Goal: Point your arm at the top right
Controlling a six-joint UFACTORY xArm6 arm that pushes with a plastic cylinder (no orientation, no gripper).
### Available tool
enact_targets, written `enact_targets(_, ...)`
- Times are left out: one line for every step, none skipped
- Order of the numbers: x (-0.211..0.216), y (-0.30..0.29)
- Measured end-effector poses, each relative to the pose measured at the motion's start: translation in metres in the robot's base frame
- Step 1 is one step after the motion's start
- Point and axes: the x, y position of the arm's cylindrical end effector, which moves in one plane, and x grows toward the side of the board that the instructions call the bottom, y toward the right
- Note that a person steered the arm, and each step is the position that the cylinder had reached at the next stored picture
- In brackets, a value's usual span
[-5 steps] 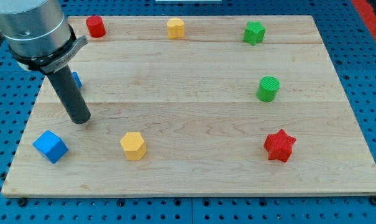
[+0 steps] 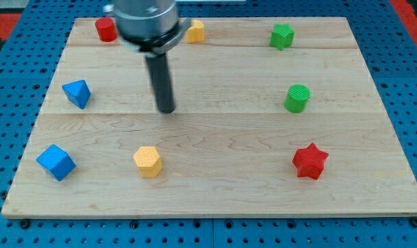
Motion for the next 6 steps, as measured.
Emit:
enact_targets(-0.065,0.044)
enact_targets(-0.104,0.091)
enact_targets(-0.087,0.125)
enact_targets(-0.067,0.175)
enact_targets(-0.118,0.248)
enact_targets(-0.181,0.292)
